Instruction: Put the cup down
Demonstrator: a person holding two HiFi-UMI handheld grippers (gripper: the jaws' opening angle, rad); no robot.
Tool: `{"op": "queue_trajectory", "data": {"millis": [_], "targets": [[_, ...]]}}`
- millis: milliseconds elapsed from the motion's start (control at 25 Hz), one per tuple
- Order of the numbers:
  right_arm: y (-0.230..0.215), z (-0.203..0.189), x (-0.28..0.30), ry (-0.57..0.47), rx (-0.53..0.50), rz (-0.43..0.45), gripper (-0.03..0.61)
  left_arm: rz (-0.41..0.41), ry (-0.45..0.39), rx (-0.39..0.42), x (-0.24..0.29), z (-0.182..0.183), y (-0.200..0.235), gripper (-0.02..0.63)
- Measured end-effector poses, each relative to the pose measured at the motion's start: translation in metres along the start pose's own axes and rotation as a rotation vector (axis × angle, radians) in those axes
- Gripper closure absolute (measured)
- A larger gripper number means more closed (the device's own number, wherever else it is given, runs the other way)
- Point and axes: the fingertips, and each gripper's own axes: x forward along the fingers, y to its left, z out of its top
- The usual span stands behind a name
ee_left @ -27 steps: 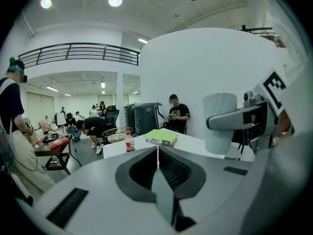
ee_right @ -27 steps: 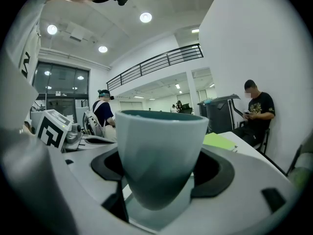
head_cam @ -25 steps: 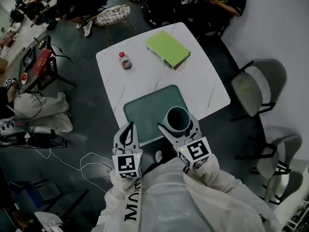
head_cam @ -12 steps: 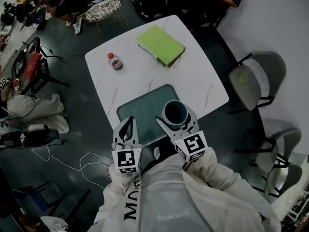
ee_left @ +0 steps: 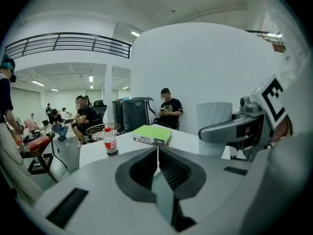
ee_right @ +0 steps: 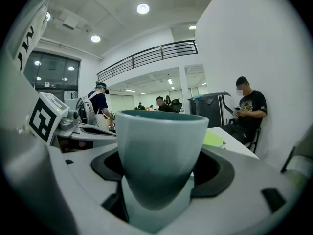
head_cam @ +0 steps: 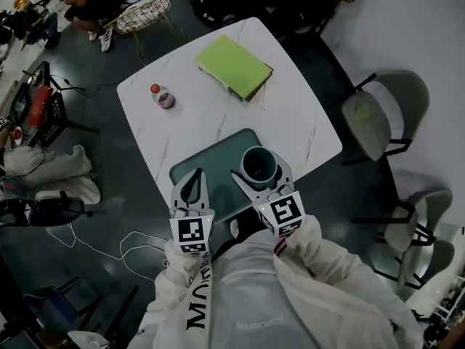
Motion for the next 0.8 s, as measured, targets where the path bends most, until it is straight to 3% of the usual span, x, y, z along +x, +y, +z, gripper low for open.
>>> {"op": "queue_trajectory", "data": {"millis": [360,800], "targets": [[-0.02,-0.018,0.021,0.002,-0.012,-0.024,0.206,-0.04,-0.02,0.026,0.036,-0.005,-0.009,0.6],[-0.024,-0.054,0.049,0.066,0.01,-0.001,0.206,-0.066,0.028,0.033,0.069,-0.023,-0.018,0.6]]}}
